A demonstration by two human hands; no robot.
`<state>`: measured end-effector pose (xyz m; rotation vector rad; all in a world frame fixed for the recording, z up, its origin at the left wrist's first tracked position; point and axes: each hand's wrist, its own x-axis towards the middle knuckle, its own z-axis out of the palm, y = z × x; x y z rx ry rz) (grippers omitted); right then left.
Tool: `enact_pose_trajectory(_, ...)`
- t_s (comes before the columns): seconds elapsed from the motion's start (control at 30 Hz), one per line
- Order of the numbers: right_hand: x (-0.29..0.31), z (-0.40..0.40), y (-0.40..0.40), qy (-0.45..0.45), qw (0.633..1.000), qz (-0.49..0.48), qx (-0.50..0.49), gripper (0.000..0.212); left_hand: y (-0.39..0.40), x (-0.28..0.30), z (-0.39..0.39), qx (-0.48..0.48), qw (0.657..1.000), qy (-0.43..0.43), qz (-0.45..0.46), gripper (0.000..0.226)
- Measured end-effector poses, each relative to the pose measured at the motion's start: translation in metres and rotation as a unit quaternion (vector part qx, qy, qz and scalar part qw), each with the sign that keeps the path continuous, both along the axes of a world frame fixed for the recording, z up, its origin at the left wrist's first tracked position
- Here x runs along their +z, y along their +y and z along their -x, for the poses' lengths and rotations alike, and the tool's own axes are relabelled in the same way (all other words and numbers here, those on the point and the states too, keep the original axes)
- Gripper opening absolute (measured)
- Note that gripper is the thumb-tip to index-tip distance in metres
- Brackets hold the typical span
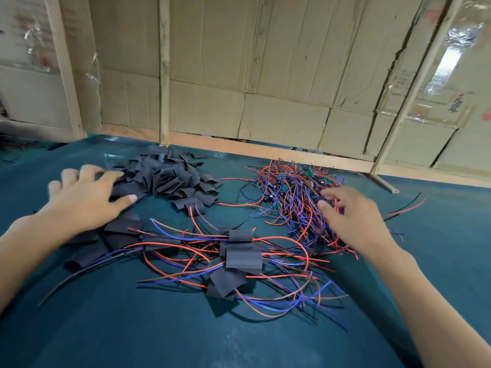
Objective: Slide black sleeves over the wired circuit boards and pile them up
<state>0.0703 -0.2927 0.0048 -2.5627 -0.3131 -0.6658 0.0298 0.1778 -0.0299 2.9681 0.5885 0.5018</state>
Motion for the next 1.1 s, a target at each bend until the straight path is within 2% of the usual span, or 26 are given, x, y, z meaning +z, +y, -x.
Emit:
enact_pose_trajectory(0.07, -0.014, -0.009, -0.005, 0.072, 0.995, 0.064, -0.022, 0.038, 0.015, -0.011, -0.009, 0.044, 0.998, 0.054, -0.001, 0.068)
enact_pose_trajectory(0.13, -0.02, -0.015, -0.004, 0.082, 0.993, 0.074, -0.039, 0.038, 0.027, -0.014, -0.016, 0.028, 0.999, 0.039, 0.006, 0.057)
enact_pose_trajectory(0.2, -0.022, -0.023, -0.003, 0.068, 0.996, 0.03, -0.055, 0.039, 0.032, -0.013, -0.018, 0.013, 0.999, 0.029, 0.017, 0.048)
enact_pose_trajectory(0.27, -0.019, -0.031, -0.004, 0.086, 0.993, 0.013, -0.078, 0.046, 0.036, -0.017, -0.021, 0.003, 1.0, 0.024, 0.01, 0.049)
enact_pose_trajectory(0.37, -0.007, -0.044, -0.009, 0.183, 0.981, -0.014, -0.062, 0.047, 0.014, -0.01, -0.011, -0.01, 0.999, -0.026, 0.015, 0.055)
enact_pose_trajectory(0.47, 0.002, -0.05, -0.018, 0.244, 0.962, -0.119, -0.025, 0.035, -0.006, -0.004, -0.004, -0.037, 0.999, -0.036, 0.01, 0.047)
enact_pose_trajectory(0.53, 0.001, -0.052, -0.017, 0.227, 0.965, -0.129, -0.037, 0.025, -0.011, 0.001, -0.001, -0.056, 0.998, -0.001, 0.008, 0.039)
enact_pose_trajectory(0.63, 0.005, -0.054, -0.005, 0.199, 0.977, -0.044, -0.07, 0.015, -0.017, 0.005, 0.001, -0.072, 0.995, -0.015, 0.061, 0.033)
enact_pose_trajectory(0.73, 0.019, -0.057, 0.002, 0.182, 0.976, 0.073, -0.09, 0.016, -0.018, 0.009, 0.004, -0.081, 0.993, -0.036, 0.076, 0.026)
enact_pose_trajectory(0.87, 0.028, -0.055, 0.01, 0.207, 0.967, 0.124, -0.084, 0.028, -0.015, 0.011, 0.003, -0.104, 0.994, 0.026, 0.008, 0.008)
enact_pose_trajectory(0.93, 0.025, -0.05, 0.017, 0.154, 0.967, 0.17, -0.107, 0.029, -0.013, 0.008, 0.001, -0.109, 0.993, 0.049, -0.009, 0.015)
enact_pose_trajectory(1.0, 0.021, -0.045, 0.023, 0.109, 0.968, 0.192, -0.117, 0.024, -0.014, 0.008, -0.001, -0.109, 0.992, 0.058, -0.031, 0.034)
enact_pose_trajectory(1.07, 0.021, -0.042, 0.027, 0.13, 0.971, 0.161, -0.117, 0.018, -0.015, 0.008, 0.002, -0.102, 0.992, 0.057, -0.041, 0.044)
enact_pose_trajectory(1.1, 0.023, -0.039, 0.027, 0.146, 0.975, 0.111, -0.123, 0.019, -0.015, 0.008, 0.004, -0.104, 0.993, 0.04, -0.026, 0.046)
